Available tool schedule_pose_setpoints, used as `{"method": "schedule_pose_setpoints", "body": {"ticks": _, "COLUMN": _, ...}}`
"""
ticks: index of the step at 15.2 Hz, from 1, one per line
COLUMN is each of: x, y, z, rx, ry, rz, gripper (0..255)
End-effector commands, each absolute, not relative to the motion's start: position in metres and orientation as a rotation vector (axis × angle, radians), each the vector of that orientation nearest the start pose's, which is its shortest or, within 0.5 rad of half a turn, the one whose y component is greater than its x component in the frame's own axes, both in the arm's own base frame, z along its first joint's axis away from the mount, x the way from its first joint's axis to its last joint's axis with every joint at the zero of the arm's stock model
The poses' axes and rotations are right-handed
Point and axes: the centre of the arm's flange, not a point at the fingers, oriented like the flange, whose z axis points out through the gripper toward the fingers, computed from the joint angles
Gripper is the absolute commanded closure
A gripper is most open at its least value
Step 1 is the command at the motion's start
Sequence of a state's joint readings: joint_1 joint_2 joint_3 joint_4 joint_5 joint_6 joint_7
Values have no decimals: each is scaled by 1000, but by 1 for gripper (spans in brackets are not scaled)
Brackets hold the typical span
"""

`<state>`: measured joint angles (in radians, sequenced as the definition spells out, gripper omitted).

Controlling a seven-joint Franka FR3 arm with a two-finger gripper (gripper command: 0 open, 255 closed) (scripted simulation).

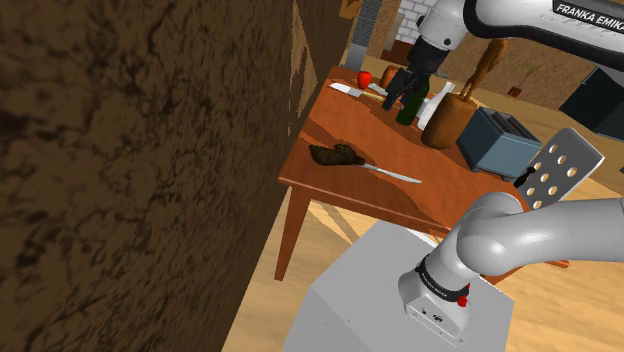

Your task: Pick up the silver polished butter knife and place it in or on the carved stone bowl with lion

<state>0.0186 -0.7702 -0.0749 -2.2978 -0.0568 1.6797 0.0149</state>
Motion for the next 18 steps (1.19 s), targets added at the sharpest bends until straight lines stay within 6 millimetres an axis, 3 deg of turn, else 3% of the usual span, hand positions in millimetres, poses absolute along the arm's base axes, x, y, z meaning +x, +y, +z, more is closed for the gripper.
{"method": "schedule_pose_setpoints", "body": {"ticks": 1, "x": 322, "y": -32, "z": 623, "rx": -3138, "ry": 82, "rz": -237, "gripper": 0}}
{"method": "schedule_pose_setpoints", "body": {"ticks": 10, "x": 318, "y": -101, "z": 525, "rx": -3120, "ry": -319, "rz": -173, "gripper": 0}}
{"method": "schedule_pose_setpoints", "body": {"ticks": 18, "x": 326, "y": -163, "z": 439, "rx": -3060, "ry": -669, "rz": -115, "gripper": 0}}
